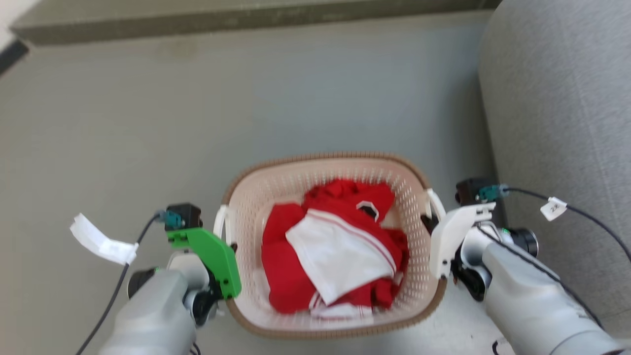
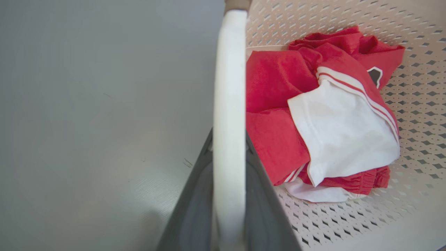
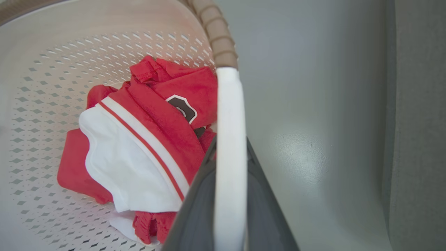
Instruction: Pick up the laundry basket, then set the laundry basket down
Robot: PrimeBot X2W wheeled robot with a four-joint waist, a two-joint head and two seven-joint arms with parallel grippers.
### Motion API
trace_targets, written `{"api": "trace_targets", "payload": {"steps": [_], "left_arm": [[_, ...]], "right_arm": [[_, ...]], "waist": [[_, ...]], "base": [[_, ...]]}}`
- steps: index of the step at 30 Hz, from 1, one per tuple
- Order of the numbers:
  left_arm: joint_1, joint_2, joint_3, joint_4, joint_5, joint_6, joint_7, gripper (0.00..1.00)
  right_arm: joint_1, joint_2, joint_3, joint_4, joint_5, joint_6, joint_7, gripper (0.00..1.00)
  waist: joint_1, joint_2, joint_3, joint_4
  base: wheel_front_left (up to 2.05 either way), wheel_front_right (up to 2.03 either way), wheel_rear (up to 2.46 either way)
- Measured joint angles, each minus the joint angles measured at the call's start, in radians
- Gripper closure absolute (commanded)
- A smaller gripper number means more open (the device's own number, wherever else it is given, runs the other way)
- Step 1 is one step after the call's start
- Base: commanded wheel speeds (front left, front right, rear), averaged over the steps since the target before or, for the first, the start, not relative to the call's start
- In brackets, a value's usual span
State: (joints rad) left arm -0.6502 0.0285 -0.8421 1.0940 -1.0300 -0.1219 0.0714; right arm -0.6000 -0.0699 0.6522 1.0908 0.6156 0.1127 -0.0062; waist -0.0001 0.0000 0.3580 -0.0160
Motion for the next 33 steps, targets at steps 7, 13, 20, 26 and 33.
{"api": "trace_targets", "payload": {"steps": [7,13,20,26,33], "left_arm": [[0.077,0.001,-0.014,0.01,-0.037,0.0,0.047,1.0],[0.166,0.001,-0.031,0.021,-0.082,-0.001,0.095,1.0],[0.203,0.002,-0.033,0.028,-0.12,-0.001,0.132,1.0],[0.203,0.003,-0.033,0.029,-0.129,-0.001,0.15,1.0],[0.203,0.003,-0.038,0.032,-0.135,0.008,0.165,1.0]], "right_arm": [[0.061,0.0,0.049,0.003,0.05,0.0,0.068,1.0],[0.12,0.003,0.106,0.02,0.072,0.0,0.141,1.0],[0.148,0.002,0.135,0.016,0.113,0.0,0.198,1.0],[0.148,0.002,0.143,0.016,0.124,0.0,0.219,1.0],[0.139,0.001,0.16,0.016,0.134,0.0,0.237,1.0]], "waist": [[0.0,0.0,-0.101,-0.012],[-0.0001,0.0,-0.203,-0.02],[0.0,0.0,-0.292,-0.027],[0.0,0.0,-0.326,-0.031],[0.0,0.0,-0.331,-0.032]], "base": [[0.0,0.0,0.0],[0.0,0.0,0.0],[0.0,0.0,0.0],[0.0,0.0,0.0],[0.0,0.0,0.0]]}}
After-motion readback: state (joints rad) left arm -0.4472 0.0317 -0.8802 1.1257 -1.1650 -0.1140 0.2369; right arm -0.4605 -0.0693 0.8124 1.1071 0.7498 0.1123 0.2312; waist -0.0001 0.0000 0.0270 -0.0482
